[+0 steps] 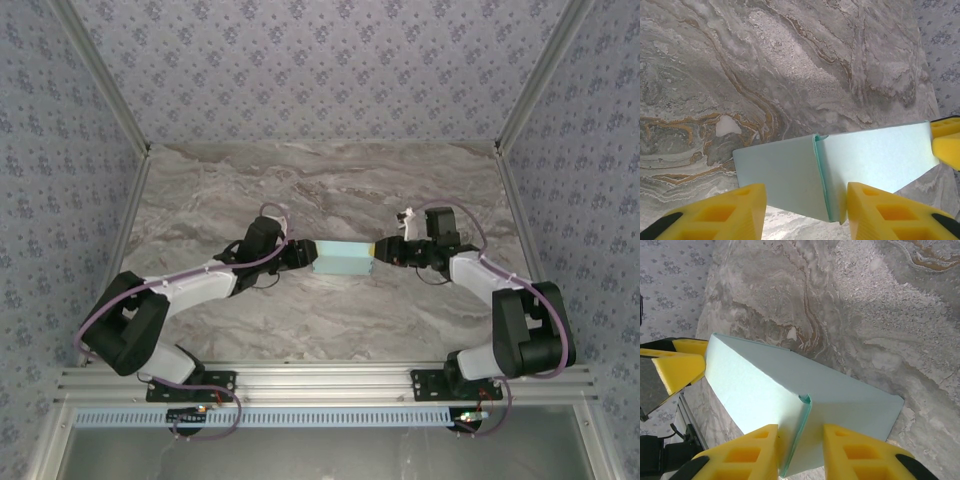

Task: Fold the paper box

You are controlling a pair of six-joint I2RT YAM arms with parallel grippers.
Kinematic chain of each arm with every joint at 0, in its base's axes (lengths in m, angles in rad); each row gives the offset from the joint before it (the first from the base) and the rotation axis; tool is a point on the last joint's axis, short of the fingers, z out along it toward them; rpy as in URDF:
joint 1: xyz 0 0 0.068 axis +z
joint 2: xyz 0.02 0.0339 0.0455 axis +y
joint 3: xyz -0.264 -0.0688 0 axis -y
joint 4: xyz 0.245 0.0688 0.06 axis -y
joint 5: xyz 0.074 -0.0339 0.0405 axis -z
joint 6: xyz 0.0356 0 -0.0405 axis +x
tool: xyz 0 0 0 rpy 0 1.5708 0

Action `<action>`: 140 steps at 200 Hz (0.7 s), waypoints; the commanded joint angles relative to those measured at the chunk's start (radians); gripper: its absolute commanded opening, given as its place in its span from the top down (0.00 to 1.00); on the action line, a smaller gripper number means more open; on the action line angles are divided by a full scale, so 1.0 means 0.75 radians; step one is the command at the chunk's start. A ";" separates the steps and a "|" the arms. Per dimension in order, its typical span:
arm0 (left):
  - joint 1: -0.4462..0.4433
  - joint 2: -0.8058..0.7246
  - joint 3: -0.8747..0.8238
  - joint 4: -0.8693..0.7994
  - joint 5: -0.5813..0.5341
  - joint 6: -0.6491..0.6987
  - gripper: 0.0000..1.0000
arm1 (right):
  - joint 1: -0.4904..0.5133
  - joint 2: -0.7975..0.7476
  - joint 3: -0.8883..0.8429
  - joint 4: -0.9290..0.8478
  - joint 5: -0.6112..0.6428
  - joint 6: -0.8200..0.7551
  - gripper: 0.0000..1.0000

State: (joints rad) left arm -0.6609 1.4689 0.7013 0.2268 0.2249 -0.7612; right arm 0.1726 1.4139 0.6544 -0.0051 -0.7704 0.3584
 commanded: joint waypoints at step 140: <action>0.020 -0.051 0.188 -0.181 -0.073 0.012 0.33 | -0.001 -0.067 0.188 -0.289 0.223 0.032 0.52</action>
State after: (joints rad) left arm -0.6537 1.4647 0.8181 0.1116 0.1860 -0.7506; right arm 0.1715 1.3937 0.7723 -0.1585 -0.6342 0.3855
